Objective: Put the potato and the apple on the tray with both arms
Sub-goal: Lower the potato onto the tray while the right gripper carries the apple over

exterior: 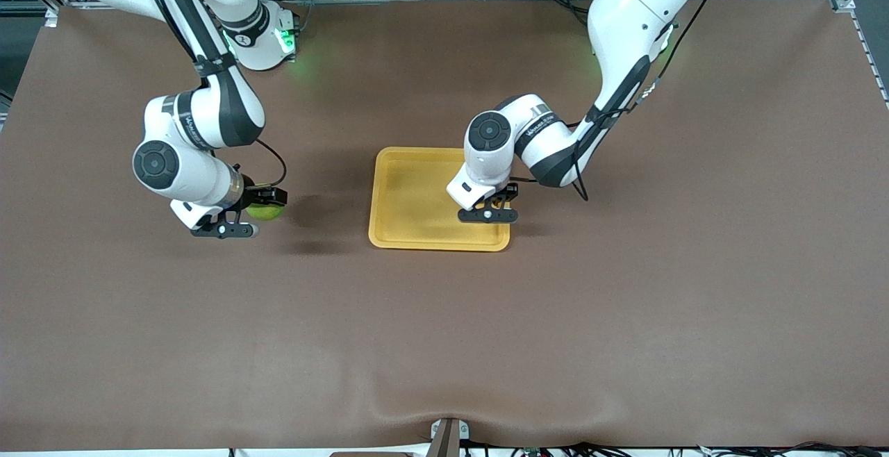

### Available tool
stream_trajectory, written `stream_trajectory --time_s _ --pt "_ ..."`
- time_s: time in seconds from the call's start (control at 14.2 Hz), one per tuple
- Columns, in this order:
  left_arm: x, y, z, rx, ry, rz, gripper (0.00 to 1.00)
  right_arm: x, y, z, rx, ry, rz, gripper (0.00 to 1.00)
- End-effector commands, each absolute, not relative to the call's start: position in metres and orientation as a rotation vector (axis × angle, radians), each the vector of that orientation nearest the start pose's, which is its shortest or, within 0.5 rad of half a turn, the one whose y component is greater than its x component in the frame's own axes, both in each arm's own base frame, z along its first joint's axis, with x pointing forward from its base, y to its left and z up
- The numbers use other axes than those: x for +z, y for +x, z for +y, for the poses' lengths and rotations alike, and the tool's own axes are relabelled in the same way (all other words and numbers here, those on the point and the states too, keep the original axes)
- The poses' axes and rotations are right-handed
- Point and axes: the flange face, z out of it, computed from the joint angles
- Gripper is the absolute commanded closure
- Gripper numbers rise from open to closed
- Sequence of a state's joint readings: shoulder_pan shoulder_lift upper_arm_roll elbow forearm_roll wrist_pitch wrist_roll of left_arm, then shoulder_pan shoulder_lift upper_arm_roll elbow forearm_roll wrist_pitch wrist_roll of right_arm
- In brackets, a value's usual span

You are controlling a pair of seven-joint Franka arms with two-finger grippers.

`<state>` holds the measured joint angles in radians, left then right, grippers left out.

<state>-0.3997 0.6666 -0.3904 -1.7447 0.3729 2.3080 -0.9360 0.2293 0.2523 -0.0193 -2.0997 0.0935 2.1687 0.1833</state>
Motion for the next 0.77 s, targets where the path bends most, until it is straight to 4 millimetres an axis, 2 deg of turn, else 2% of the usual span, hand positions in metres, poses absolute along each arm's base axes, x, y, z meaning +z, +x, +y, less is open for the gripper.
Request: stream_trajectory --time_s 0.0,0.14,0.28,0.49,0.56,0.63,0.7 --pt "0.212 0.492 -0.451 -0.047 -3.062 0.067 1.00 0.303 0.540 0.152 0.281 -3.102 0.117 1.00" --pt "0.212 0.492 -0.450 -0.047 -3.062 0.065 1.00 0.313 0.547 0.162 0.247 -3.101 0.132 1.00" --pt "0.212 0.492 -0.450 -0.047 -3.062 0.065 1.00 0.316 0.540 0.182 0.256 -3.107 0.150 1.00" --pt "0.210 0.493 -0.449 -0.042 -3.061 0.062 0.90 0.328 0.535 0.205 0.298 -3.117 0.185 1.00" --pt "0.210 0.493 -0.449 -0.042 -3.061 0.062 0.83 0.334 0.536 0.212 0.295 -3.117 0.199 1.00" --pt "0.209 0.493 -0.448 -0.040 -3.060 0.058 0.69 0.338 0.533 0.226 0.296 -3.121 0.208 1.00" --pt "0.209 0.494 -0.448 -0.040 -3.060 0.051 0.47 0.343 0.531 0.237 0.288 -3.122 0.228 1.00"
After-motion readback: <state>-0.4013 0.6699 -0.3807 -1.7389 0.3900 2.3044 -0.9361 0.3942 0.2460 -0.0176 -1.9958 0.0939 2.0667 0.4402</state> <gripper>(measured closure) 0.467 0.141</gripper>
